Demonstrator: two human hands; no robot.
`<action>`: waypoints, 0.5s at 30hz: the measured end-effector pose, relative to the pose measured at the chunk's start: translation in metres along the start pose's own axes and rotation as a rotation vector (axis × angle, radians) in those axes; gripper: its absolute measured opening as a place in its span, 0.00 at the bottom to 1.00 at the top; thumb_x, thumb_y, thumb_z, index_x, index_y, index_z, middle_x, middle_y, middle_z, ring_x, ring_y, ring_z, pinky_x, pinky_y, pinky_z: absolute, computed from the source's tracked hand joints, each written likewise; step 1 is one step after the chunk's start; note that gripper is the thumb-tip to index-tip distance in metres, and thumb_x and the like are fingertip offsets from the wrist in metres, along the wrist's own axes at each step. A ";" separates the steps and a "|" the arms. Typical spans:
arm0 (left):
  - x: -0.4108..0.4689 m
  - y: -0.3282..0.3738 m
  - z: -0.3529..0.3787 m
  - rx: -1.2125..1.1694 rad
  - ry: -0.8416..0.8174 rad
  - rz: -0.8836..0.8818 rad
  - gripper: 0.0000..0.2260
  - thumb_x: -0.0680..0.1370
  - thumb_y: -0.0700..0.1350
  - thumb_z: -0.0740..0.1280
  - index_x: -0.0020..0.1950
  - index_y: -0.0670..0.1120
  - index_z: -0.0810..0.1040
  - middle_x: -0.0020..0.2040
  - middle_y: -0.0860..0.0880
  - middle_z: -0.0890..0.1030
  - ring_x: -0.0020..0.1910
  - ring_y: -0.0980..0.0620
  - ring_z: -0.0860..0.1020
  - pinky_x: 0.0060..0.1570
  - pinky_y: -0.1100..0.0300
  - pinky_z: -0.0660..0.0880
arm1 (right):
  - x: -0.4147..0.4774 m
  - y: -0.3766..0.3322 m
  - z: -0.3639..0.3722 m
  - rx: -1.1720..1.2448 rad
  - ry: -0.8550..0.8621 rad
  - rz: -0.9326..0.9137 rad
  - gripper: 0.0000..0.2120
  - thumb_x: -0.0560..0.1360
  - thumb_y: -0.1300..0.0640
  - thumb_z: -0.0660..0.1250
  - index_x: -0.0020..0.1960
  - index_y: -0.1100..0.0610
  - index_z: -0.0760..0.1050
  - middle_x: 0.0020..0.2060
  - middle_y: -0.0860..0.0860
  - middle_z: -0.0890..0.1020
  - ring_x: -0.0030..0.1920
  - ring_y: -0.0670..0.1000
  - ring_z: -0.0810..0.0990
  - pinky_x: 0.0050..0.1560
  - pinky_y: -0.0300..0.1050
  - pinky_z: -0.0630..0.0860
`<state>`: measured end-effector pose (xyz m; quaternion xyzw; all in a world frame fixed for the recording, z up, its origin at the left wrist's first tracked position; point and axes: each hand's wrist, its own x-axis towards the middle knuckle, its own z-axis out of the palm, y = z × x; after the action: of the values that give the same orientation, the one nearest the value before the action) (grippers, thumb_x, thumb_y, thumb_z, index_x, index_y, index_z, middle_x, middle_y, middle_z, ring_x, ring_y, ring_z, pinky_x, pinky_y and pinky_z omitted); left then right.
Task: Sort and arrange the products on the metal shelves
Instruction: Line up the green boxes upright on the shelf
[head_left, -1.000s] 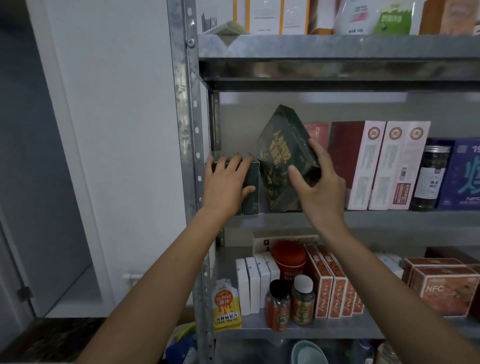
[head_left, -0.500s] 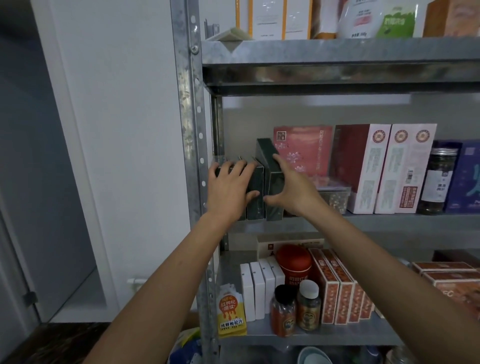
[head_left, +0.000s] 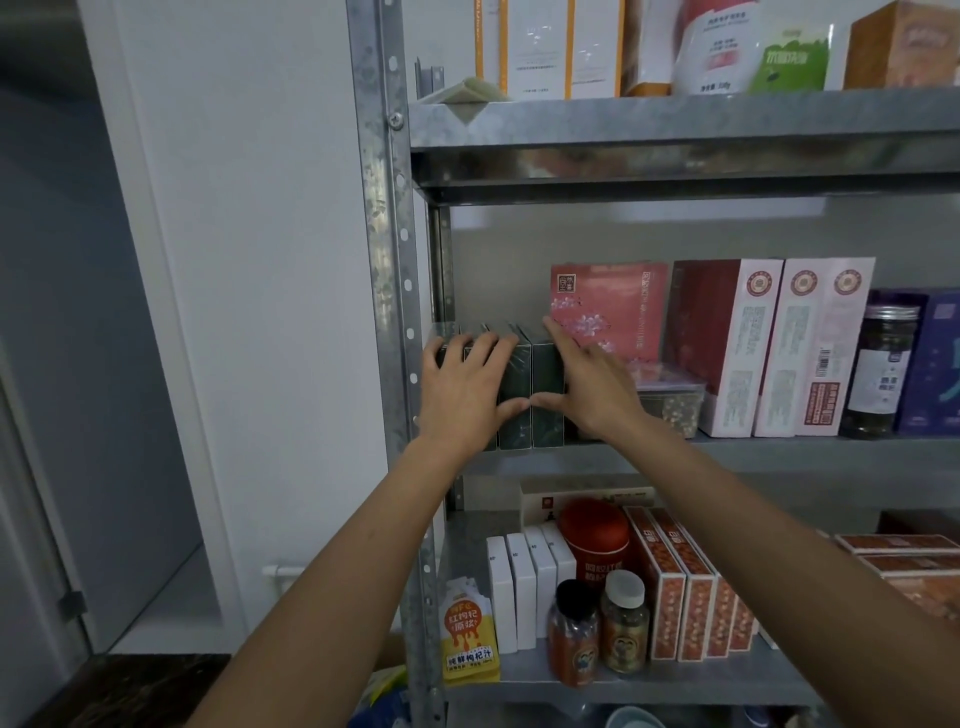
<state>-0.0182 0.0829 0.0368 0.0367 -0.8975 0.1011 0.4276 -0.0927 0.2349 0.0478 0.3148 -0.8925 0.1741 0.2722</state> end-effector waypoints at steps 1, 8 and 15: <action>0.000 0.000 0.001 0.008 0.002 -0.002 0.33 0.75 0.65 0.65 0.75 0.53 0.61 0.72 0.51 0.68 0.72 0.46 0.64 0.71 0.45 0.55 | -0.001 0.003 0.001 0.017 -0.003 -0.016 0.50 0.71 0.40 0.72 0.80 0.50 0.43 0.69 0.57 0.73 0.66 0.58 0.72 0.64 0.54 0.70; -0.001 0.002 0.004 0.034 -0.004 -0.010 0.33 0.75 0.64 0.65 0.75 0.52 0.61 0.72 0.50 0.68 0.72 0.45 0.63 0.71 0.45 0.54 | -0.033 0.055 0.003 -0.171 0.054 0.020 0.52 0.66 0.32 0.71 0.79 0.50 0.50 0.75 0.55 0.66 0.75 0.57 0.63 0.75 0.60 0.49; -0.001 0.004 0.005 0.026 -0.012 -0.016 0.33 0.75 0.64 0.65 0.75 0.52 0.61 0.72 0.48 0.68 0.73 0.44 0.63 0.73 0.43 0.54 | -0.050 0.064 0.018 -0.458 0.021 0.002 0.47 0.66 0.38 0.75 0.75 0.56 0.57 0.69 0.54 0.67 0.71 0.55 0.65 0.73 0.60 0.54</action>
<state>-0.0222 0.0853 0.0323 0.0502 -0.8984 0.1091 0.4224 -0.1086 0.2965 -0.0054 0.2423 -0.9061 -0.0298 0.3455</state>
